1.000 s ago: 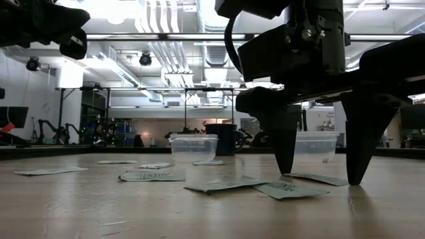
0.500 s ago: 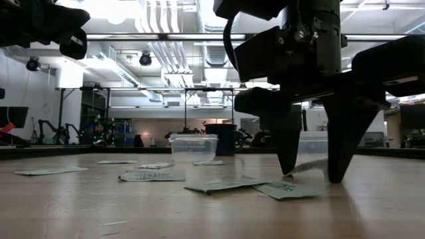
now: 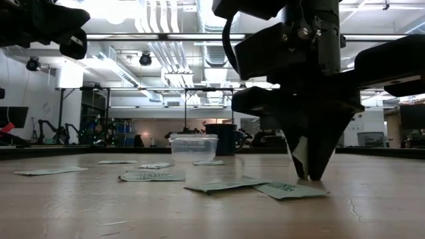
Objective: Pick and place items into bin
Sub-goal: Put the white stevia packet into the right transparent bin
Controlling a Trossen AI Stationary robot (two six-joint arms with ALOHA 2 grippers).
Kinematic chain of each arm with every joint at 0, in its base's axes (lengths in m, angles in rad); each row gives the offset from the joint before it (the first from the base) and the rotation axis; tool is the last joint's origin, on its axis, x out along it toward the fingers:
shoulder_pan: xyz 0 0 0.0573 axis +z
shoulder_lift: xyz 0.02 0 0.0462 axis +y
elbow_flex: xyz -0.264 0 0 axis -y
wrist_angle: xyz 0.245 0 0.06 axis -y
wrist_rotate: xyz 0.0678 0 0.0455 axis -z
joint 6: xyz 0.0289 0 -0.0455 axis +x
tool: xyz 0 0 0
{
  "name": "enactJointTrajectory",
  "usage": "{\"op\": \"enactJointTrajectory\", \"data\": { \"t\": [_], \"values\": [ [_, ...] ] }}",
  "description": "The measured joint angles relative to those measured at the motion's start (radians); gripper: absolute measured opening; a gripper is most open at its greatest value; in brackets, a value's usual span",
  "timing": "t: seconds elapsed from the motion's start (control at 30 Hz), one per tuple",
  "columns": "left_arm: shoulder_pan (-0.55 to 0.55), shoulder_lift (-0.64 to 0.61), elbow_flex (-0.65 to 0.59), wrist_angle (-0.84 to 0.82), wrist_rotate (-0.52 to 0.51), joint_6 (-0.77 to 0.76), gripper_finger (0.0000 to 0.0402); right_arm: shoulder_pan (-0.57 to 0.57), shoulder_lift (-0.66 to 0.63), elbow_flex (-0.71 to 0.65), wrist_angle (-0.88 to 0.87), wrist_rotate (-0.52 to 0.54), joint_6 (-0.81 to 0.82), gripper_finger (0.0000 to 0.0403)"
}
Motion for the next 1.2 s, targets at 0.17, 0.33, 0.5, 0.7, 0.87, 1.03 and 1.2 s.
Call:
{"op": "enactJointTrajectory", "data": {
  "t": [0.17,0.33,0.5,0.7,0.87,1.03,1.2],
  "values": [
    [0.0,0.0,0.0,0.0,0.0,0.0,0.0,0.001,0.0,0.0,-0.002,0.0,-0.01,0.001],
    [0.0,0.0,0.0,0.0,0.0,0.0,0.0,0.001,0.0,0.0,-0.003,0.0,-0.003,0.0009],
    [0.0,0.0,0.0,0.0,0.0,0.0,0.0,0.001,0.001,0.01,-0.011,0.007,0.0,0.0009],
    [0.0,0.0,0.0,0.0,0.0,0.0,0.0,-0.011,0.006,0.044,-0.052,0.01,0.001,0.0009],
    [0.0,0.0,0.0,0.0,0.0,0.0,0.0,-0.035,0.007,0.052,-0.087,0.006,-0.003,0.0009],
    [0.0,0.0,0.0,0.0,0.0,0.0,0.0,-0.058,0.003,0.052,-0.129,0.018,-0.003,0.0009],
    [0.0,0.0,0.0,0.0,0.0,0.0,0.0,-0.069,-0.029,0.052,-0.135,0.07,-0.008,0.0009]
  ]
}}
